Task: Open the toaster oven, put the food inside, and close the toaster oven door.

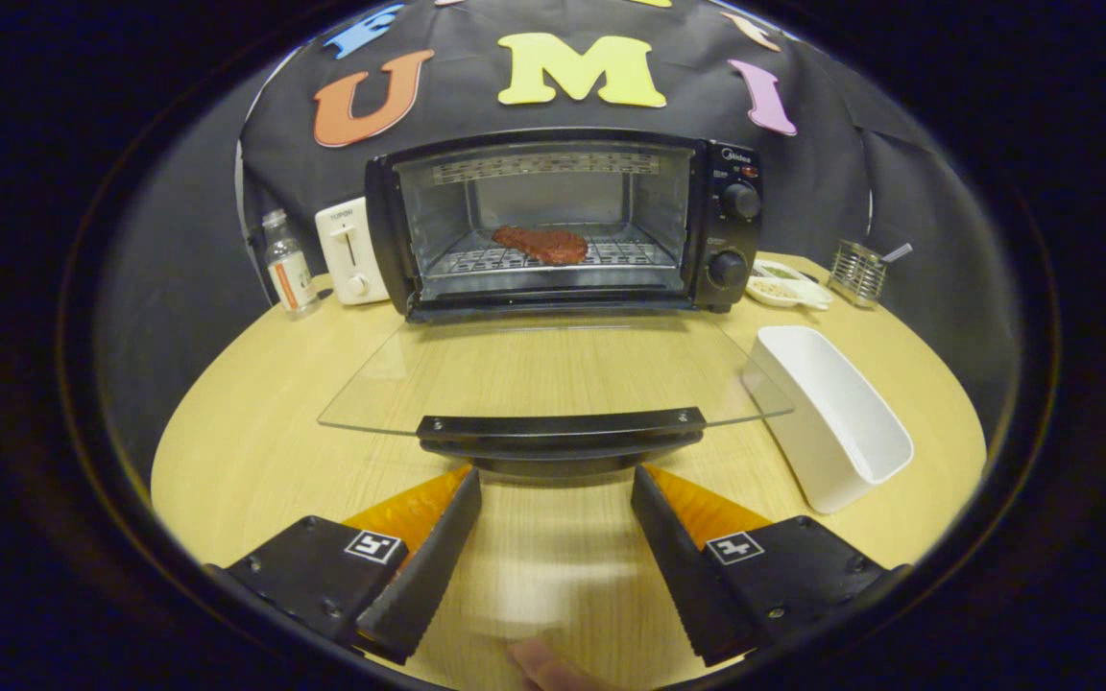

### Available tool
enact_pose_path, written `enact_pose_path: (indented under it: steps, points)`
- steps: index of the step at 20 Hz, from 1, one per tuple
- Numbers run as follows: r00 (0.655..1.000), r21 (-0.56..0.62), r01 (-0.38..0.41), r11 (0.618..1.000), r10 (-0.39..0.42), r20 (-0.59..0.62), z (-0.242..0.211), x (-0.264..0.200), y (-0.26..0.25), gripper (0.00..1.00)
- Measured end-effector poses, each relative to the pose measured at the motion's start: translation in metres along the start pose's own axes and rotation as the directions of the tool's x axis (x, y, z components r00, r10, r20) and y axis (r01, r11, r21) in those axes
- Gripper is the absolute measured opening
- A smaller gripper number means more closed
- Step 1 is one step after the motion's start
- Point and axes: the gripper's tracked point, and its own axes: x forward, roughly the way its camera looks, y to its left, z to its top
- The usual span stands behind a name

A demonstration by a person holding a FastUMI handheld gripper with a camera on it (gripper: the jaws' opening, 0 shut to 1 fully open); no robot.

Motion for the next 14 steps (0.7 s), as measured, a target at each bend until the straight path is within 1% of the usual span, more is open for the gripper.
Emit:
enact_pose_path:
  steps: [3,4,5,7,10,14]
  points:
    - [1.000,0.017,-0.007,1.000,0.007,0.023,0.009,-0.007,0.000,1.00]
    - [0.997,0.012,0.002,1.000,-0.003,0.079,0.020,-0.010,-0.002,1.00]
    - [0.996,-0.017,-0.007,1.000,0.009,0.087,0.026,-0.013,0.000,1.00]
    - [0.993,-0.041,0.007,0.999,-0.003,0.117,0.038,-0.016,0.001,1.00]
    - [0.990,-0.040,0.014,0.999,-0.008,0.142,0.047,-0.022,0.002,1.00]
    - [0.979,-0.054,0.014,0.998,-0.003,0.205,0.072,-0.027,0.006,1.00]
